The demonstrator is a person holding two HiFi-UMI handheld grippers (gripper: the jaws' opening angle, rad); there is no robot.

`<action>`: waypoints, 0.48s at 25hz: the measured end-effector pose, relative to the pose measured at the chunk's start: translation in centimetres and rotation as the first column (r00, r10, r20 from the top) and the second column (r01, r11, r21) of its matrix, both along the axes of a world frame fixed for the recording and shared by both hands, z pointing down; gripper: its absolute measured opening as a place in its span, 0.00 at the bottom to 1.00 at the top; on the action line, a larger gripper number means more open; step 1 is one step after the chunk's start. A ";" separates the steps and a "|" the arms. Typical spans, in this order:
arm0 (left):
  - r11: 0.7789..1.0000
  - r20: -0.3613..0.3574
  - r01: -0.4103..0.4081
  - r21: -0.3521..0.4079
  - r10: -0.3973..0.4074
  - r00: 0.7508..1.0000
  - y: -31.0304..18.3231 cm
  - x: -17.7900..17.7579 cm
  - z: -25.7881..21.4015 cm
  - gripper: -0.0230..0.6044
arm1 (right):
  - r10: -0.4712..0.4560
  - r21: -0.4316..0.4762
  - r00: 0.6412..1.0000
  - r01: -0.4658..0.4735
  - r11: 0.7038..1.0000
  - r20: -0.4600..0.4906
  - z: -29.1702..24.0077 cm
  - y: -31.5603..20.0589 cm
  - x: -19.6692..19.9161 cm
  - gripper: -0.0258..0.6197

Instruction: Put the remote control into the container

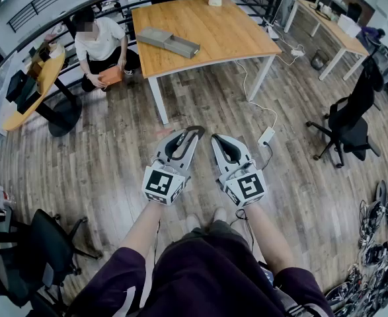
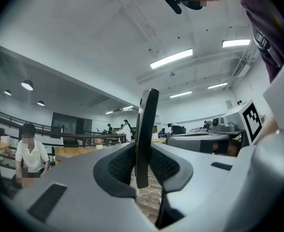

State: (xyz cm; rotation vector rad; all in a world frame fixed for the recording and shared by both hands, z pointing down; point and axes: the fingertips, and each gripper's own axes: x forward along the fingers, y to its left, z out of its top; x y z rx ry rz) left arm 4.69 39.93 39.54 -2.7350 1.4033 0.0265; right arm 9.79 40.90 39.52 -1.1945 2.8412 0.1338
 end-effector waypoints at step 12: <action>1.000 -0.006 0.018 -0.021 -0.019 1.000 -5.5 -2.5 1.6 0.17 | -0.003 -0.019 1.000 0.003 1.000 -0.006 1.5 -5.7 -2.0 0.07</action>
